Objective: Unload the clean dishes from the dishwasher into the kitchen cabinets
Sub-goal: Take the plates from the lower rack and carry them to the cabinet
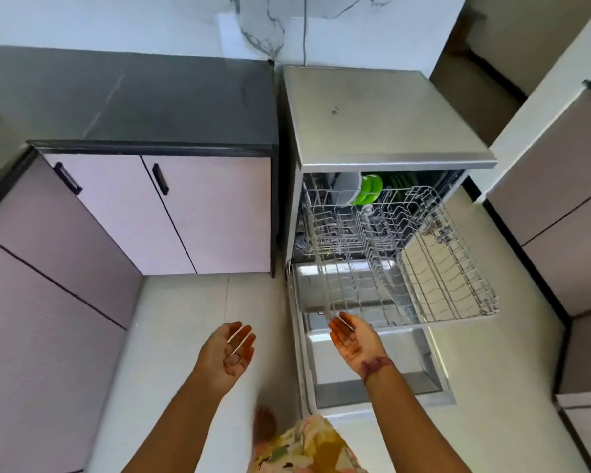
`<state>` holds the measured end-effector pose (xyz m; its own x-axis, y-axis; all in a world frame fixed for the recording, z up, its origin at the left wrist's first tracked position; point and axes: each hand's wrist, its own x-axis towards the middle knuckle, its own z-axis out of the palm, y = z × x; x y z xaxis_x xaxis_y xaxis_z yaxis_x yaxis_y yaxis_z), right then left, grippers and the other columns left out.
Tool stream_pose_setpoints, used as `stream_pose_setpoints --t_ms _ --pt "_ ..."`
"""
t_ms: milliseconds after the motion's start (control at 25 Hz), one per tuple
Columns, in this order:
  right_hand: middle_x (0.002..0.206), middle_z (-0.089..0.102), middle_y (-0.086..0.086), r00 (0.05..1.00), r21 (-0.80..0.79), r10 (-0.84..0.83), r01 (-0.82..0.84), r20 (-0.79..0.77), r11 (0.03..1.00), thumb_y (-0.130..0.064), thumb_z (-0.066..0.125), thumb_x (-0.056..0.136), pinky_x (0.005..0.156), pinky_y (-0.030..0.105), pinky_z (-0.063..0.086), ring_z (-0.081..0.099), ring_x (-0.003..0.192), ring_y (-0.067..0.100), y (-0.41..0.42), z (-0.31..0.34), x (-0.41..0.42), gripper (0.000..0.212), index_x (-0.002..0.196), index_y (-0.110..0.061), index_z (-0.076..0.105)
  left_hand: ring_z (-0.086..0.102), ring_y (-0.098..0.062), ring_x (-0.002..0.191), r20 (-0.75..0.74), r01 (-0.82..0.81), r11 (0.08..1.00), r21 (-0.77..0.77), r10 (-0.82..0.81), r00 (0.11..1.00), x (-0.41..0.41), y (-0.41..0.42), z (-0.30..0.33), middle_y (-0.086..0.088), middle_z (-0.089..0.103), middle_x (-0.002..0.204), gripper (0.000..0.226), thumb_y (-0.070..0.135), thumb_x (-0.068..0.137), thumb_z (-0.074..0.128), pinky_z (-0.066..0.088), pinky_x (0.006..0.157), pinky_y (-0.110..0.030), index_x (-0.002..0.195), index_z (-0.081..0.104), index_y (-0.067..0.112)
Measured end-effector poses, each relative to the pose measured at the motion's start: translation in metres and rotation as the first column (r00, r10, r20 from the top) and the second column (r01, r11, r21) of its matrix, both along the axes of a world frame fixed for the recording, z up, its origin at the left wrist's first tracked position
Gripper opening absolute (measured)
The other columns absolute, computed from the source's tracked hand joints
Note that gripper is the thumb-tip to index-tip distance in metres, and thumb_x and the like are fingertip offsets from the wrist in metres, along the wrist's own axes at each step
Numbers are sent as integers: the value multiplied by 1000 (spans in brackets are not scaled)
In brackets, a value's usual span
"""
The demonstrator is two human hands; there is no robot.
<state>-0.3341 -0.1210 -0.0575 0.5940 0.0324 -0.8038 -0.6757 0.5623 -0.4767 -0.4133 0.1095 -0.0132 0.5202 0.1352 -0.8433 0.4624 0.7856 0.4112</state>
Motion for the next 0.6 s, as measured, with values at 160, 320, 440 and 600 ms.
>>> stream_pose_setpoints --t_ms 160,320,440,600 --pt "74 72 11 999 -10 -24 24 -21 1000 -17 51 97 70 34 52 64 84 24 -58 -12 -32 17 96 -5 63 64 -27 92 -1 -11 999 -37 11 1000 -44 -54 -4 -11 67 101 15 18 95 52 51 72 -34 101 61 7" --pt "63 72 10 998 -7 -35 35 -53 999 -17 50 97 69 35 51 63 83 24 -105 -15 -62 19 90 -5 63 63 -27 87 -55 -26 997 -77 22 998 -82 -93 -14 -11 66 103 13 17 95 53 49 65 -34 97 60 7" --pt "62 72 9 994 -22 -93 92 -53 996 -16 50 97 69 35 51 65 80 24 -136 -9 -63 17 92 -5 62 64 -27 87 -76 -24 996 -83 18 997 -84 -124 -17 -12 66 103 14 17 94 54 50 65 -34 101 59 6" --pt "64 72 9 991 -23 -127 126 -52 992 -18 49 98 69 35 51 65 82 24 -173 -15 -51 18 95 -5 61 64 -27 85 -81 30 996 -86 -37 996 -62 -169 -17 -13 67 99 13 15 93 56 53 68 -33 99 60 5"
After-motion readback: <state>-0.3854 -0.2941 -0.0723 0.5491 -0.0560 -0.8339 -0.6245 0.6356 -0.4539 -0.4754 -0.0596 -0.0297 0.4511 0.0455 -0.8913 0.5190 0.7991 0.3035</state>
